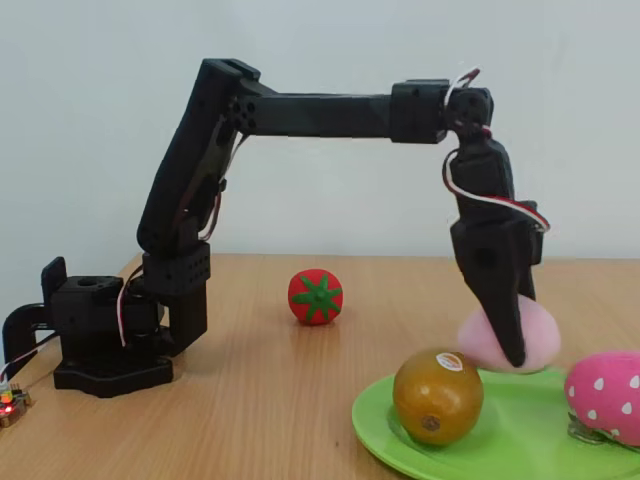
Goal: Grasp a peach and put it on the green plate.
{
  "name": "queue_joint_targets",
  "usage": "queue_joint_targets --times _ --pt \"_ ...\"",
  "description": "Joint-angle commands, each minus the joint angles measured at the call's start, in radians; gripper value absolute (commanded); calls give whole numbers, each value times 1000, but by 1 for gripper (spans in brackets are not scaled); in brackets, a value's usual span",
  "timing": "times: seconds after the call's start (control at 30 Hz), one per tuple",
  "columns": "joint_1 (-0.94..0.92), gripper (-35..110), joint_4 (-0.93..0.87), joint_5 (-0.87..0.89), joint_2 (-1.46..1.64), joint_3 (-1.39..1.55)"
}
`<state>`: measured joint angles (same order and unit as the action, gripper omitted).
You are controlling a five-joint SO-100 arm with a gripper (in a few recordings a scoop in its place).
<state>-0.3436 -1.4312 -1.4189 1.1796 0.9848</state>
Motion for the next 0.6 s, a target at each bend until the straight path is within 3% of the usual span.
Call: queue_joint_targets --times 0.0,0.57 --pt "-17 28 25 -20 3 -41" --pt "-61 28 21 -14 -163 -103"
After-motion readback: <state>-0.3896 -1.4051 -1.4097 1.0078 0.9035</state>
